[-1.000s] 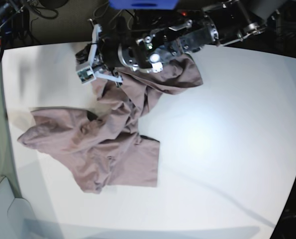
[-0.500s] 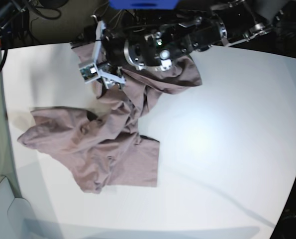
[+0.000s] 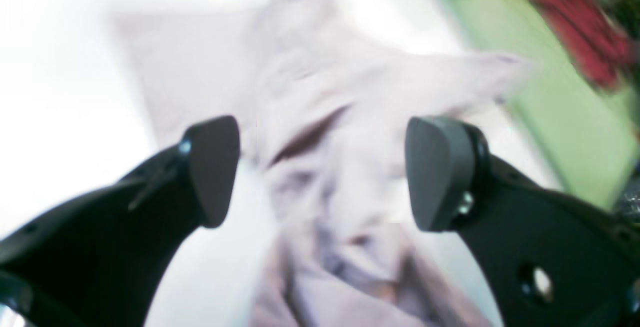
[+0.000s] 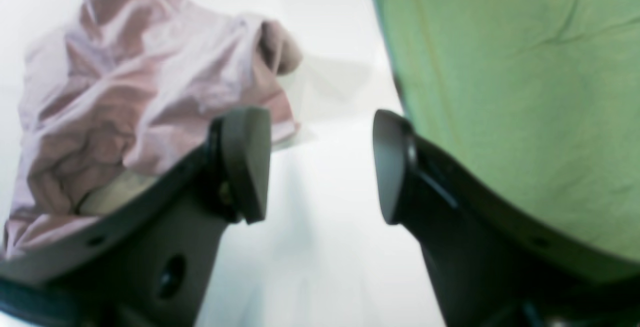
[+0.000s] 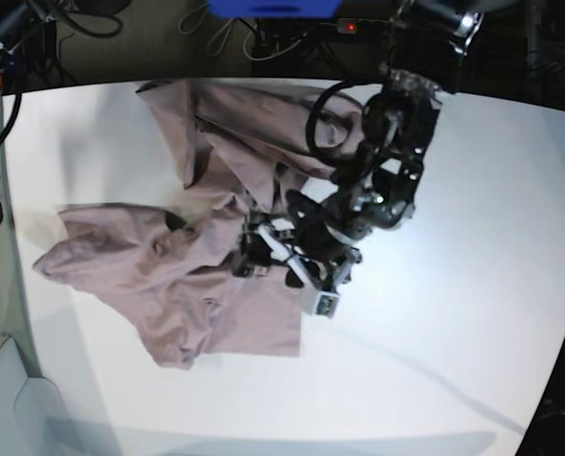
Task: Layout the t-shirt on the table in an organized manner, then fold the t-shirt properly
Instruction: 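Lay the fabric down and pull it back with the left gripper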
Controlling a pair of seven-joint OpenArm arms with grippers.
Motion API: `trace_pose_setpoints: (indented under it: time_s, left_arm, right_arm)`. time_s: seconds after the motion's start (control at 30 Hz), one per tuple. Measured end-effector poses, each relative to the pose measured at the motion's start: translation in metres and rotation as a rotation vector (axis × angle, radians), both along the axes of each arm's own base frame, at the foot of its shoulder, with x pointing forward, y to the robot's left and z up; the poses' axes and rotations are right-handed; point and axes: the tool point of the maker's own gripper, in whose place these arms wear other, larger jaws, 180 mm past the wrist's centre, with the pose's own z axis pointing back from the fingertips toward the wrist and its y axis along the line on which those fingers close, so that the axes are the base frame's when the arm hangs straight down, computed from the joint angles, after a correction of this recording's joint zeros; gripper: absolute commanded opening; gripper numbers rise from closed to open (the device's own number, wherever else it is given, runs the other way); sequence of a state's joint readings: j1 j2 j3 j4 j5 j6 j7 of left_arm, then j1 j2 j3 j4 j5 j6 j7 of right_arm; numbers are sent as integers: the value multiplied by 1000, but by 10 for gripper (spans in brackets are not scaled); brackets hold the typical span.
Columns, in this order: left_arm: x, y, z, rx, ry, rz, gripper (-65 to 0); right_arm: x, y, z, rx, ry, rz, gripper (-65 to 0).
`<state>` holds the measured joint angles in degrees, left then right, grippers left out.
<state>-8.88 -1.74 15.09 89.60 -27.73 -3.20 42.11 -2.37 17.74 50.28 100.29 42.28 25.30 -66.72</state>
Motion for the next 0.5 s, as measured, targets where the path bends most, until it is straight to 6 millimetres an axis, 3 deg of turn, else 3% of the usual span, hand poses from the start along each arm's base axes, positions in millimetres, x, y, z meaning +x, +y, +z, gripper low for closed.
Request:
trace_pose_setpoints:
  time_s: [0.1, 0.2, 0.27, 0.33, 0.47, 0.5]
  left_arm:
    - [17, -13, -21, 21, 59, 3, -150]
    - [40, -26, -12, -8, 12, 24, -152]
    - [48, -27, -15, -9, 4, 41, -199]
    - [51, -24, -28, 5, 31, 51, -303]
    - [60, -14, -47, 22, 52, 96, -608]
    - [65, -13, -48, 20, 41, 109, -650]
  right_arm:
    - [2, 11, -8, 15, 17, 27, -321]
    - [6, 18, -9, 19, 18, 47, -321]
    - [6, 19, -10, 20, 20, 51, -321]
    - [6, 19, -10, 20, 20, 52, -321]
    - [6, 19, -10, 20, 20, 51, -321]
    - [6, 19, -10, 19, 21, 51, -321]
